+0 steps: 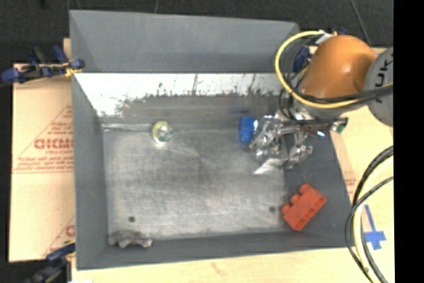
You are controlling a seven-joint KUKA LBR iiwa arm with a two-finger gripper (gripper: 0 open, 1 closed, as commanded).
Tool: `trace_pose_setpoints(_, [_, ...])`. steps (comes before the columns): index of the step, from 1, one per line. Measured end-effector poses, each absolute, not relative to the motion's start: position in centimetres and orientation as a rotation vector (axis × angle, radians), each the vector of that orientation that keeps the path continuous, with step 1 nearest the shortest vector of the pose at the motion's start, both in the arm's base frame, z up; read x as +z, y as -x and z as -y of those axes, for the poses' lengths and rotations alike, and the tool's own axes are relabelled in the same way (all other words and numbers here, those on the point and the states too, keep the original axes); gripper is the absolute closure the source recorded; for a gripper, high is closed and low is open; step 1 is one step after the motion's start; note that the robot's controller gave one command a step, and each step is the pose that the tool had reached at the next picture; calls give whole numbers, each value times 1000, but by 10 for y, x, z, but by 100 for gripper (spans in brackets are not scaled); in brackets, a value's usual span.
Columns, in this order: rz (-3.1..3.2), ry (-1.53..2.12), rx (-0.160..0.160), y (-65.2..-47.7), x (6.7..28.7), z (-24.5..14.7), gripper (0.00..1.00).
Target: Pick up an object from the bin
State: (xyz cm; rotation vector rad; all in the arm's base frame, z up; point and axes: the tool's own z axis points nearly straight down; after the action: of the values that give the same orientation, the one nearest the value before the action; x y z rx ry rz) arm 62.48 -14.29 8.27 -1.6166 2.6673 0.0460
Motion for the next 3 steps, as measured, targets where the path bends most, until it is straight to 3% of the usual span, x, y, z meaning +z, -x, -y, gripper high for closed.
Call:
trace_pose_setpoints(1, [-2670, 1617, 47, -625, 84, 143, 100])
trace_pose_setpoints(2, [-2672, 1631, 4, -627, 120, 138, 100])
trace_pose_setpoints(3, [-2673, 1632, 4, -628, 138, 136, 100])
